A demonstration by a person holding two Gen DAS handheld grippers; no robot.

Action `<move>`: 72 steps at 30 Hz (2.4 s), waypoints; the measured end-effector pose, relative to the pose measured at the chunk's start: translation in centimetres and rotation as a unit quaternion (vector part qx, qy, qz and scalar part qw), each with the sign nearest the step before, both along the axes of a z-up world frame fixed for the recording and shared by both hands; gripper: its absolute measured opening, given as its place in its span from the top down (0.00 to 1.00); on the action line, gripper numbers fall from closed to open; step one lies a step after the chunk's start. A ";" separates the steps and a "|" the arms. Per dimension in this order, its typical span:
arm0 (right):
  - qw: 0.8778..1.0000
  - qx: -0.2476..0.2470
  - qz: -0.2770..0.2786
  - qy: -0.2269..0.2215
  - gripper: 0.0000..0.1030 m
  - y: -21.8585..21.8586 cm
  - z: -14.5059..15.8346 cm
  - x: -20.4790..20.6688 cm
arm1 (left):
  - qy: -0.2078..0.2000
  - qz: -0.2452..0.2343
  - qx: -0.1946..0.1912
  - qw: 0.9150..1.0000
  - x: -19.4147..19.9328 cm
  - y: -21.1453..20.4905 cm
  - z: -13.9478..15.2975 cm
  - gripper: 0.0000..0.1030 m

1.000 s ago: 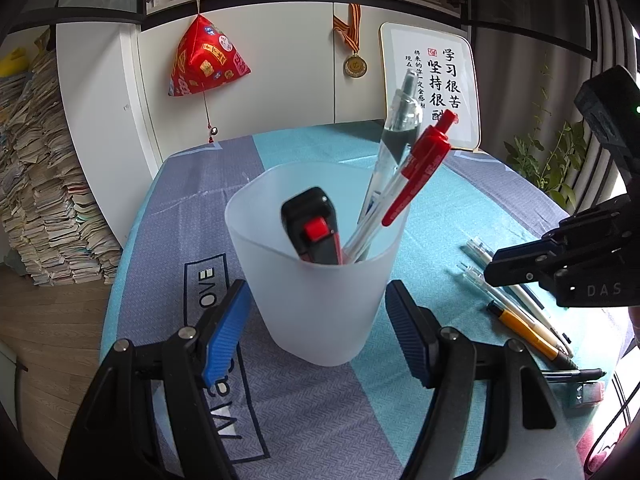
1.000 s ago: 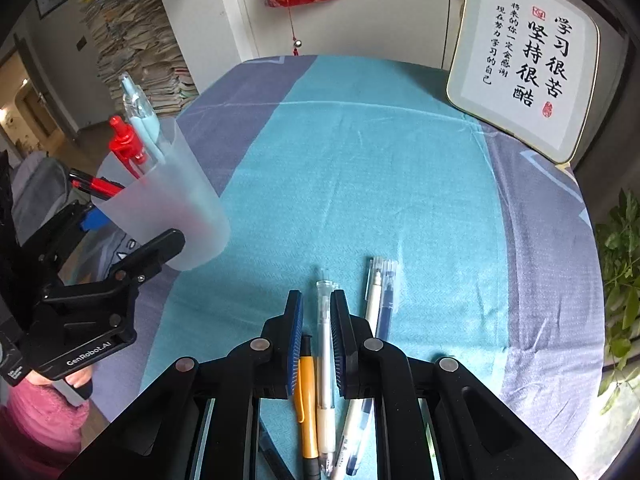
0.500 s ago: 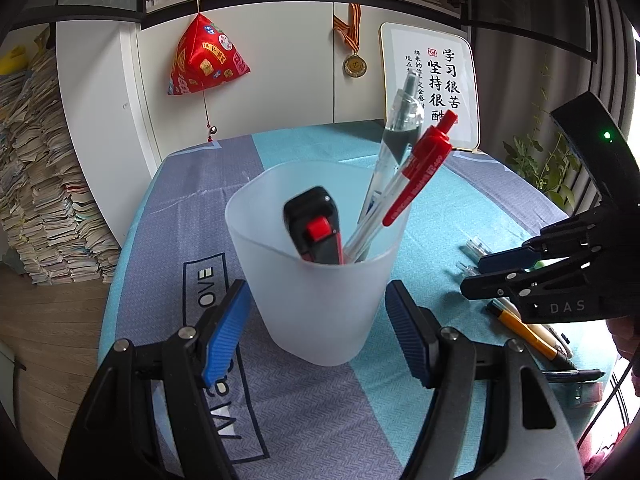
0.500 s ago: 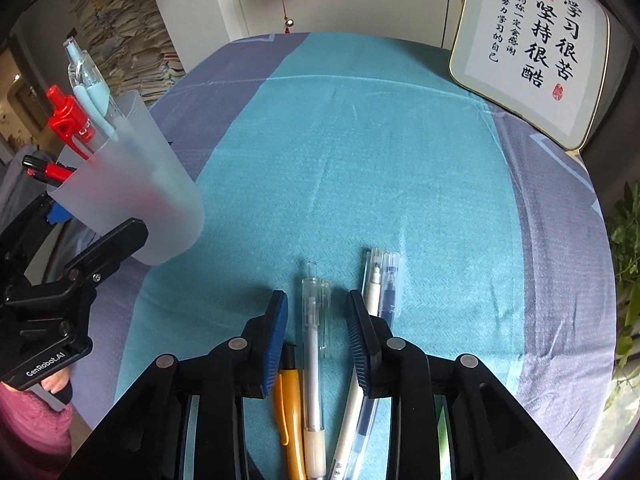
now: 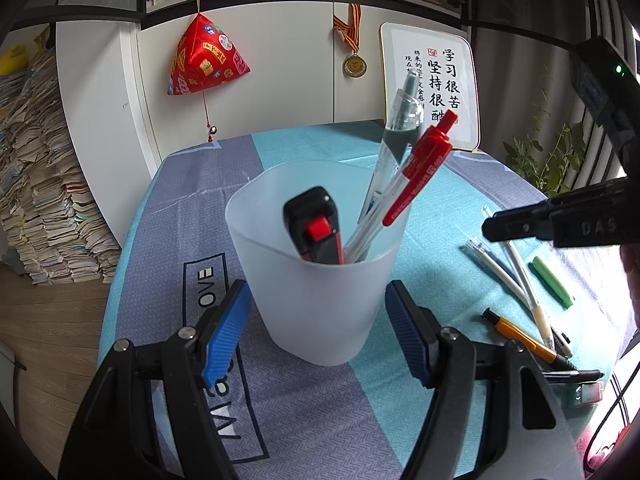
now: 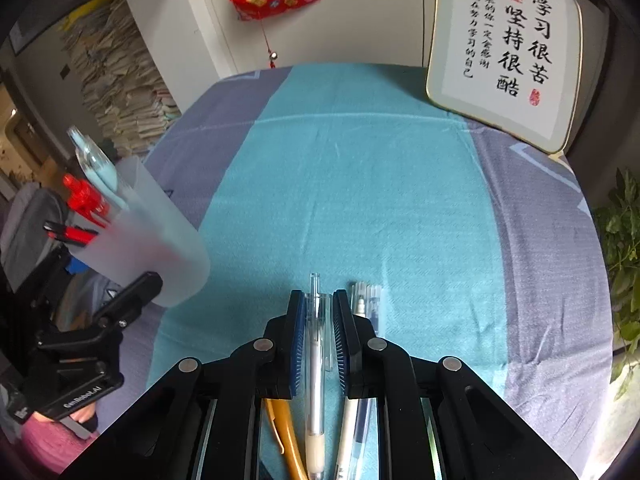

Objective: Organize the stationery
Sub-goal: 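Grasp another clear pen with the right gripper and lift it, then lower the clear pen into the frosted cup and open the right gripper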

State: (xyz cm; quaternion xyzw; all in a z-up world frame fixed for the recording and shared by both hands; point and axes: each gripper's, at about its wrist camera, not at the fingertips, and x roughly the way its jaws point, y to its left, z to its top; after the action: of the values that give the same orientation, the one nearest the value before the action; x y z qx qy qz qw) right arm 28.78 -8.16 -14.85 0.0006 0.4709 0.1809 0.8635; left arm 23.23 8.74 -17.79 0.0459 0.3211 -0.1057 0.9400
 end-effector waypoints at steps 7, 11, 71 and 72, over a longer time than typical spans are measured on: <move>0.998 0.026 -0.011 -0.049 0.89 -0.9 4.2 -1.7 | 0.000 0.000 0.001 1.000 0.0 0.0 0.0 0.33; 0.997 0.030 -0.014 -0.068 0.89 -0.8 5.7 -2.3 | -0.001 0.000 0.001 1.000 0.0 0.0 0.1 0.33; 0.986 0.070 0.096 -0.119 0.89 9.6 8.3 -1.1 | 0.000 -0.001 0.001 1.000 0.1 0.0 0.1 0.33; 0.986 0.069 0.096 -0.119 0.89 9.5 8.1 -1.2 | 0.000 -0.002 0.001 1.000 0.1 -0.1 0.0 0.33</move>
State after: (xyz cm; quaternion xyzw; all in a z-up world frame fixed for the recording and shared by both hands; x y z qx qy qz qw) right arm 27.61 1.37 -6.72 -0.0066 0.3493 0.2942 0.8896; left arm 23.29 8.68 -17.76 0.0473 0.3216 -0.1069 0.9397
